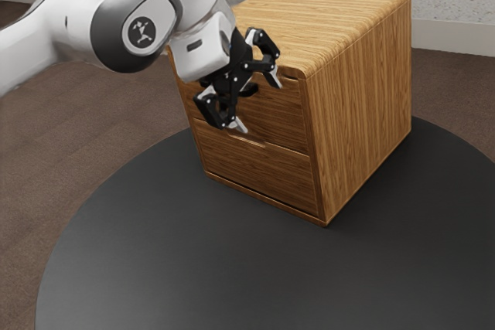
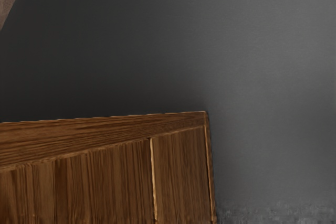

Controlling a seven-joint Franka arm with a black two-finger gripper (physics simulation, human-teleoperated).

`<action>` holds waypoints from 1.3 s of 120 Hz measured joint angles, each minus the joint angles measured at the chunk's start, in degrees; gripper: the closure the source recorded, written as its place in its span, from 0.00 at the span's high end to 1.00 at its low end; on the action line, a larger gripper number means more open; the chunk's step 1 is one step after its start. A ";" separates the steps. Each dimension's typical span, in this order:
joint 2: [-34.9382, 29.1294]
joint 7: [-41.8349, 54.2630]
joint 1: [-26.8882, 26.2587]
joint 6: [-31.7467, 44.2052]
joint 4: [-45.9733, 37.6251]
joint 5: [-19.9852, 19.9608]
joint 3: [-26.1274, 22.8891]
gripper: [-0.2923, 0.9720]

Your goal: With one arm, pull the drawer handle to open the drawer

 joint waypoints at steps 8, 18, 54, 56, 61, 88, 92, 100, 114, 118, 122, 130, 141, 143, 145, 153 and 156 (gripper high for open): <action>0.09 0.23 1.46 0.71 -0.72 -0.03 0.00 0.77; 0.09 0.45 3.45 1.40 -1.11 -0.18 0.01 0.77; -3.05 0.77 7.64 3.86 -6.15 -0.13 0.18 0.77; -3.31 0.75 7.72 4.07 -6.47 -0.14 0.20 0.77; -3.77 0.72 7.67 4.57 -6.94 -0.14 0.29 0.77; -4.57 -0.24 2.55 6.08 -7.18 -0.01 1.03 0.77; -4.59 -0.46 1.95 6.19 -7.18 0.00 1.11 0.77; -4.65 -0.99 1.09 6.37 -7.19 0.01 1.66 0.77; -4.79 -2.10 2.00 6.57 -7.25 0.01 2.51 0.77; -4.79 -2.41 2.65 6.61 -7.26 0.00 2.57 0.77; -4.79 -2.72 3.26 6.64 -7.26 0.00 2.61 0.77; -4.79 -3.34 4.06 6.70 -7.27 0.02 2.63 0.77; -4.85 -4.20 3.77 6.74 -7.36 0.10 3.02 0.77; -4.86 -4.36 3.59 6.75 -7.38 0.11 3.15 0.77; -4.86 -4.51 3.39 6.76 -7.41 0.12 3.33 0.77; -4.86 -5.09 2.79 6.78 -7.60 0.16 3.96 0.77; -4.85 -5.29 2.76 6.78 -7.64 0.16 4.08 0.77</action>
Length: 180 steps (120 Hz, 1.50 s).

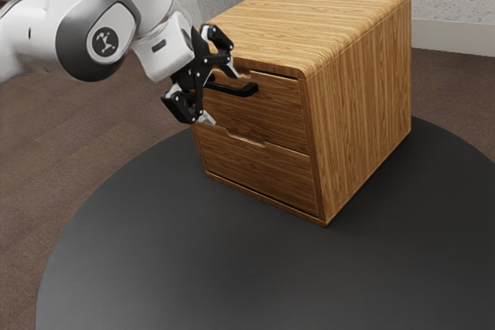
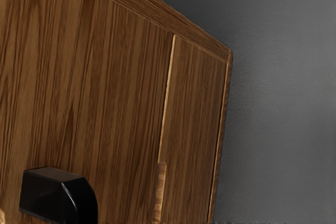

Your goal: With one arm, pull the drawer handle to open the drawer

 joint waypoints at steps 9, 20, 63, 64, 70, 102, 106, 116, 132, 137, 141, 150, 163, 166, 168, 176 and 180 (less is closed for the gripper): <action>0.01 -0.57 -0.15 0.01 -0.06 0.00 0.55 0.77; 0.05 -1.18 0.05 0.03 -0.07 -0.03 1.36 0.77; 0.80 -2.75 1.20 0.04 0.25 -0.12 4.07 0.77; 0.88 -2.77 1.24 0.04 0.29 -0.13 4.06 0.77; 1.30 -2.90 1.47 0.04 0.51 -0.16 3.97 0.77; 3.00 -3.45 1.47 -0.02 2.45 -0.15 3.49 0.77; 3.15 -3.50 1.38 -0.02 2.61 -0.15 3.49 0.77; 3.63 -3.61 1.14 -0.03 3.11 -0.19 3.49 0.77; 4.11 -3.76 0.71 -0.03 3.25 -0.22 3.48 0.77; 4.15 -3.80 0.57 -0.04 3.24 -0.25 3.48 0.77; 4.17 -3.83 0.46 -0.04 3.21 -0.27 3.48 0.77; 4.28 -3.90 0.21 -0.04 3.12 -0.29 3.48 0.77; 4.62 -3.99 -0.06 0.00 2.98 -0.32 3.48 0.77; 4.66 -4.01 -0.11 0.00 2.93 -0.33 3.48 0.77; 4.70 -4.02 -0.14 0.01 2.90 -0.34 3.48 0.77; 4.71 -4.07 -0.20 0.02 2.85 -0.34 3.48 0.76; 4.68 -4.09 -0.21 0.02 2.84 -0.33 3.48 0.74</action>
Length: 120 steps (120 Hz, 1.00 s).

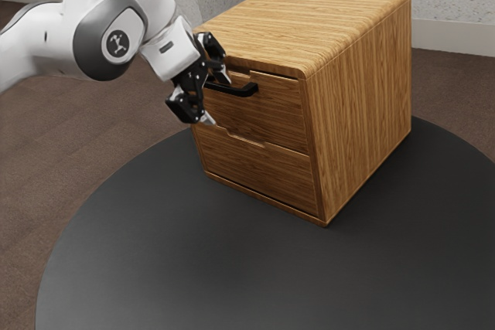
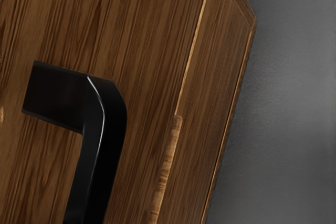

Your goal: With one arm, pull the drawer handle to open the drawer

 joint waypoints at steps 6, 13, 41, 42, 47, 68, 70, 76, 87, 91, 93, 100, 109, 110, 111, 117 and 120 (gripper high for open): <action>-0.03 -0.02 0.02 0.01 -0.01 0.01 0.00 0.70; -0.05 -0.04 0.13 0.02 -0.01 0.02 -0.06 0.66; -0.26 -0.10 0.36 0.07 -0.02 0.08 -0.03 0.49; -0.30 -0.10 0.36 0.07 -0.04 0.08 -0.03 0.49; -0.49 -0.11 0.37 0.05 -0.16 0.10 -0.01 0.47; -1.97 -0.19 0.50 -0.02 -1.27 0.12 -0.07 0.42; -2.12 -0.20 0.49 -0.03 -1.31 0.10 -0.05 0.42; -2.47 -0.22 0.45 -0.09 -1.62 0.05 0.01 0.41; -3.29 -0.26 0.43 -0.12 -2.57 -0.05 0.06 0.41; -3.68 -0.27 0.46 -0.14 -2.97 -0.09 0.06 0.41; -3.84 -0.28 0.48 -0.17 -3.12 -0.11 0.06 0.40; -4.50 -0.31 0.55 -0.31 -3.58 -0.18 0.02 0.40; -5.10 -0.34 0.54 -0.77 -3.85 -0.43 0.00 0.39; -5.14 -0.35 0.55 -0.84 -3.87 -0.48 0.00 0.39; -5.19 -0.35 0.55 -0.91 -3.88 -0.52 -0.01 0.39; -5.62 -0.38 0.63 -1.30 -4.12 -0.82 -0.03 0.38; -5.81 -0.39 0.68 -1.49 -4.27 -0.99 -0.01 0.38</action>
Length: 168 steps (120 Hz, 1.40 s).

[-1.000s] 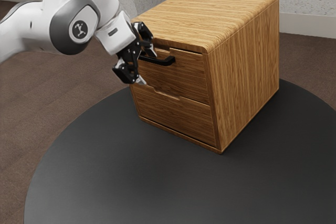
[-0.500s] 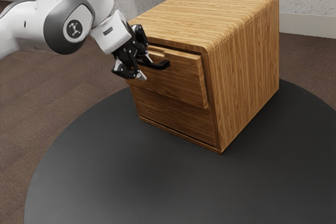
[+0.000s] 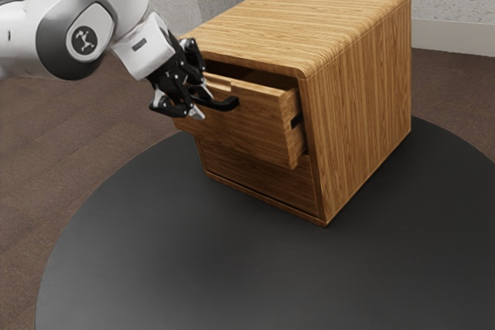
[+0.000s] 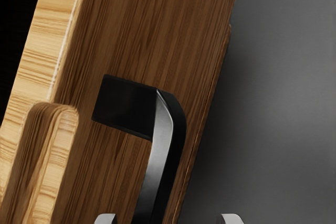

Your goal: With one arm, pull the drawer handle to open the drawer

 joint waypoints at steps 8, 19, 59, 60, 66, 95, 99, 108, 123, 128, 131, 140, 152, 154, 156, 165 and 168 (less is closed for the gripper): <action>-0.54 -0.03 0.19 -0.48 -0.58 -0.55 0.00 0.38; -1.54 -0.06 0.25 -1.16 -1.42 -1.49 -0.02 0.38; -5.27 -0.18 0.28 -3.07 -5.67 -4.15 -0.02 0.38; -5.39 -0.18 0.28 -3.11 -5.77 -4.19 -0.01 0.38; -6.36 -0.19 0.22 -3.34 -6.58 -4.42 -0.01 0.37; -10.94 -0.31 -0.03 -3.69 -11.45 -4.95 0.00 0.39; -11.47 -0.35 -0.04 -3.71 -11.95 -5.00 -0.01 0.39; -13.04 -0.46 0.00 -3.77 -13.30 -5.09 -0.02 0.37; -15.59 -0.66 0.05 -3.89 -15.35 -5.15 -0.04 0.30; -16.32 -0.72 0.07 -3.83 -15.91 -5.13 -0.03 0.26; -16.75 -0.76 0.07 -3.76 -16.30 -5.12 0.00 0.26; -17.87 -0.86 0.02 -3.70 -17.48 -5.09 0.12 0.26; -18.89 -1.02 -0.31 -3.60 -19.05 -5.09 0.34 0.38; -19.00 -1.06 -0.38 -3.63 -19.22 -5.10 0.36 0.41; -19.13 -1.10 -0.45 -3.69 -19.35 -5.12 0.38 0.43; -20.20 -1.30 -0.60 -4.19 -20.02 -5.18 0.42 0.37; -20.62 -1.37 -0.59 -4.31 -20.27 -5.19 0.42 0.36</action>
